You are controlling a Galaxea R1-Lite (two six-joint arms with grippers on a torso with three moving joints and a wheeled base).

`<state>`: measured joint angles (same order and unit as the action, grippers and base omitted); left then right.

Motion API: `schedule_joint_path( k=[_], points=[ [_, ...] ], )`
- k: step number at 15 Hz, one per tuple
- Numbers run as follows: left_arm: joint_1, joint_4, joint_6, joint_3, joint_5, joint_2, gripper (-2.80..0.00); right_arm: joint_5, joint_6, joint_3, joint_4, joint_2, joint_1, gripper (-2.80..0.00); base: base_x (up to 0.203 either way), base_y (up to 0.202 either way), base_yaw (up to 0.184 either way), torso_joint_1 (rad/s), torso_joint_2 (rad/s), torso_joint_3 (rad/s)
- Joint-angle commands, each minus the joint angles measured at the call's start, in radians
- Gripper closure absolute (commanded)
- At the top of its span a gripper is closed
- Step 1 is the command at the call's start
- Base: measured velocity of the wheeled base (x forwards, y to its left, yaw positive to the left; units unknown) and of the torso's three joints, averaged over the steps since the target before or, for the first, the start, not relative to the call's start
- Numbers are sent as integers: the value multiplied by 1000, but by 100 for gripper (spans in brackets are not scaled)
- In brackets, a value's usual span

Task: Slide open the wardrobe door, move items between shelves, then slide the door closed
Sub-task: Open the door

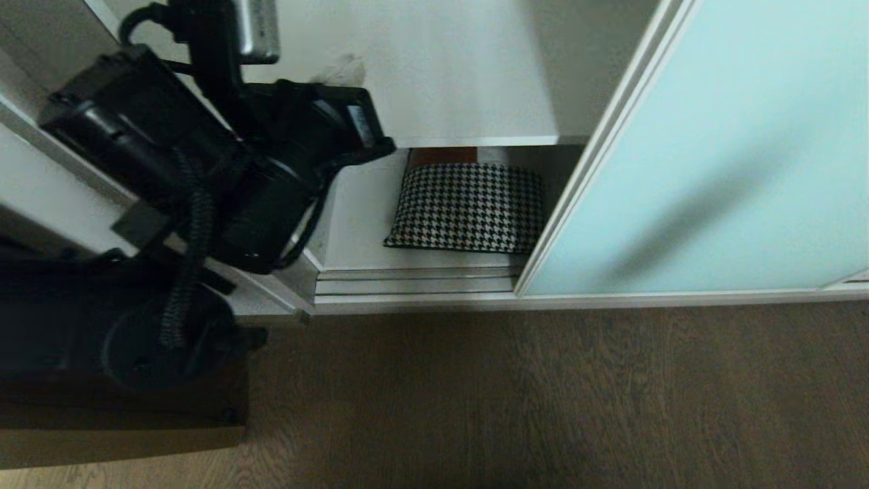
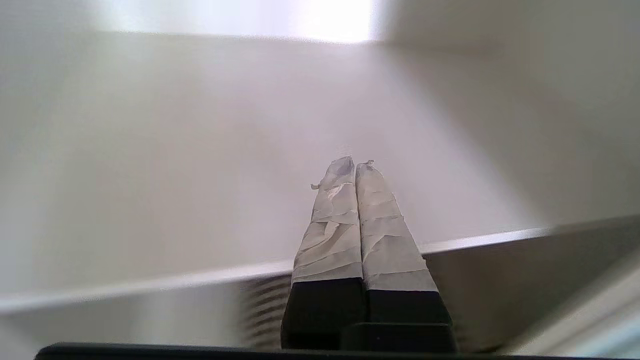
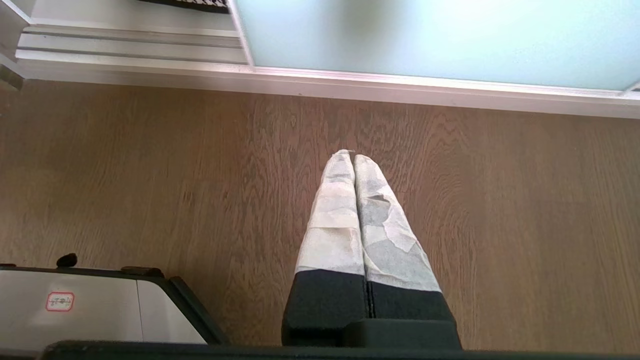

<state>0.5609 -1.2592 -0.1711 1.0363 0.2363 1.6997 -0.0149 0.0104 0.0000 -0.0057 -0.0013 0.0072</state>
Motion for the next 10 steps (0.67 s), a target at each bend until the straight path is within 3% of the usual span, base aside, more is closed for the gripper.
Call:
schedule_joint_path(
  k=[1, 4, 7, 10],
  points=[
    [-115, 19, -3, -135, 4, -207, 0, 0, 0, 0, 0, -2, 0, 0, 0, 0, 0, 0, 0, 0],
    [-175, 71, -5, -282, 29, -418, 0, 0, 0, 0, 0, -2, 0, 0, 0, 0, 0, 0, 0, 0],
    [-215, 141, -1, -419, 121, -636, 0, 0, 0, 0, 0, -2, 0, 0, 0, 0, 0, 0, 0, 0],
    [-354, 173, 3, -571, 146, -816, 0, 0, 0, 0, 0, -2, 0, 0, 0, 0, 0, 0, 0, 0]
  ],
)
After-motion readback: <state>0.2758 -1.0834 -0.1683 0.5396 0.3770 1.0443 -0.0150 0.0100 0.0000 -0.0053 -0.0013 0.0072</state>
